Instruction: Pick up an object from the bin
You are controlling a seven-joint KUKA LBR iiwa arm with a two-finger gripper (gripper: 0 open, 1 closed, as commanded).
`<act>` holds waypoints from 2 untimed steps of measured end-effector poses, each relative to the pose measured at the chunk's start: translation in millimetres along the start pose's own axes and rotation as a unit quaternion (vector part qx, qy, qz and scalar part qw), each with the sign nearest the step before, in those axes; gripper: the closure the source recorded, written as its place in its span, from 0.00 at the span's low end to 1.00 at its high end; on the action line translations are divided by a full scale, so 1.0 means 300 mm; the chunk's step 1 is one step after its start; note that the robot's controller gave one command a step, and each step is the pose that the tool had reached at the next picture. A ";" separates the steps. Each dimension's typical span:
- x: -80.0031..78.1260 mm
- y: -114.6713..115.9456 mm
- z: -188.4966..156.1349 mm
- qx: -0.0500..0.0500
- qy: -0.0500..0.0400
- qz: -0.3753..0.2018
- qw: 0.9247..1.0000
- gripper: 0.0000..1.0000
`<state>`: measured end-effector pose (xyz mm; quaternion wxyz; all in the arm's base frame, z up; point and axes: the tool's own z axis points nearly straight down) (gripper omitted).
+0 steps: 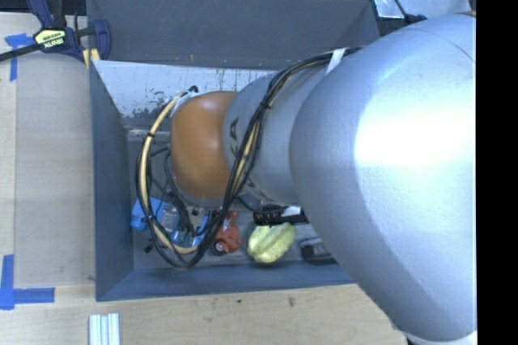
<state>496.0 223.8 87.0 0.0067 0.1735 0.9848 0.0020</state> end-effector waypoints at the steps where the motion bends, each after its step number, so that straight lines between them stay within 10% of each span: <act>1: 0.002 0.001 -0.027 0.000 0.001 0.000 1.000 1.00; 2: 0.001 0.001 -0.075 0.000 0.001 -0.001 1.000 1.00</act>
Offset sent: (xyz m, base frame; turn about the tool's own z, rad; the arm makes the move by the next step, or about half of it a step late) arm 0.0000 0.0000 0.0303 0.0000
